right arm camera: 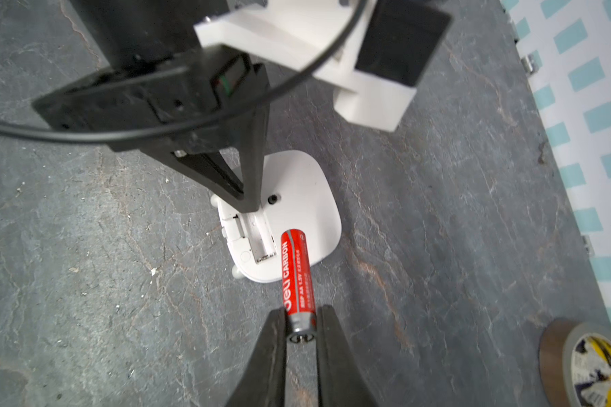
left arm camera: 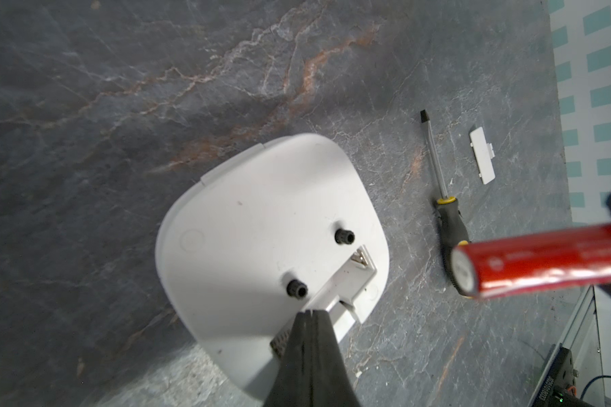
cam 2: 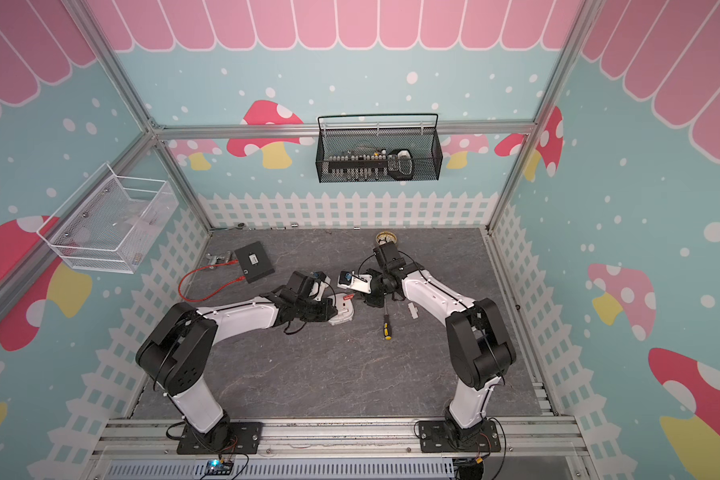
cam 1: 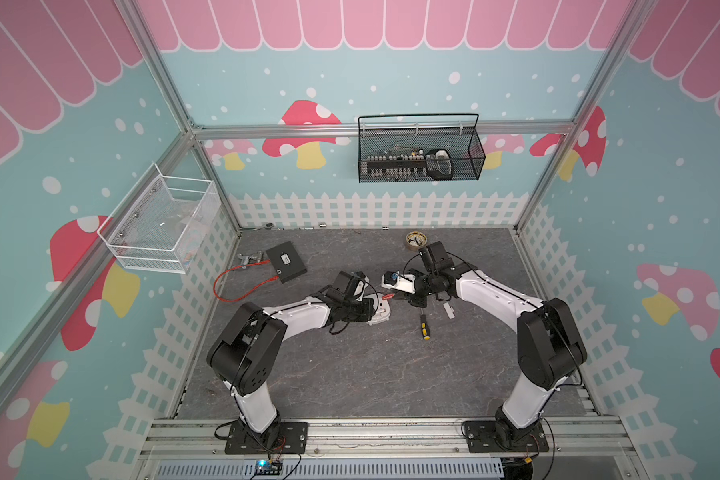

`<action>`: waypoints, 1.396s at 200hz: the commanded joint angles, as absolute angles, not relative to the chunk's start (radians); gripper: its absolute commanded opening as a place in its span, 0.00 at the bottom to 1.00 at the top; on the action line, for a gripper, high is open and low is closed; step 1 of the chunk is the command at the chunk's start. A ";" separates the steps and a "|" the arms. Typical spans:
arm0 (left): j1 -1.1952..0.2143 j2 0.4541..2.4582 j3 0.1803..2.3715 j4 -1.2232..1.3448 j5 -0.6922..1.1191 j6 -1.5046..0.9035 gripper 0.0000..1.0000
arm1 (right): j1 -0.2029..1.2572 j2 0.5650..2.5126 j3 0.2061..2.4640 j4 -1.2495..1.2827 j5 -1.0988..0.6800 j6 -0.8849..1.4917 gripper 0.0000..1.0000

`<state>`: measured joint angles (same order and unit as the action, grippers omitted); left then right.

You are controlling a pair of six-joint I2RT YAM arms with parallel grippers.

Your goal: Remove the battery from the alarm

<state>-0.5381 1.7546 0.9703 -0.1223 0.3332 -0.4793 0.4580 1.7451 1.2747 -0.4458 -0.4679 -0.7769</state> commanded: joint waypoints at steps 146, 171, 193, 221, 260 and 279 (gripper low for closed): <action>-0.562 1.372 1.040 -0.292 0.245 -0.462 0.39 | 0.453 1.402 1.004 -0.367 0.025 0.246 0.13; -0.535 1.347 1.021 -0.301 0.244 -0.460 0.39 | 0.452 1.414 0.963 -0.330 0.072 0.305 0.12; -0.522 1.343 0.996 -0.296 0.250 -0.464 0.39 | 0.458 1.439 0.941 -0.291 0.050 0.350 0.10; -0.513 1.347 0.982 -0.289 0.257 -0.464 0.39 | 0.471 1.477 0.931 -0.261 0.058 0.386 0.10; -0.502 1.350 0.977 -0.285 0.260 -0.462 0.39 | 0.469 1.521 0.952 -0.257 0.138 0.408 0.10; -0.498 1.353 0.971 -0.281 0.264 -0.463 0.39 | 0.466 1.547 0.966 -0.247 0.141 0.411 0.10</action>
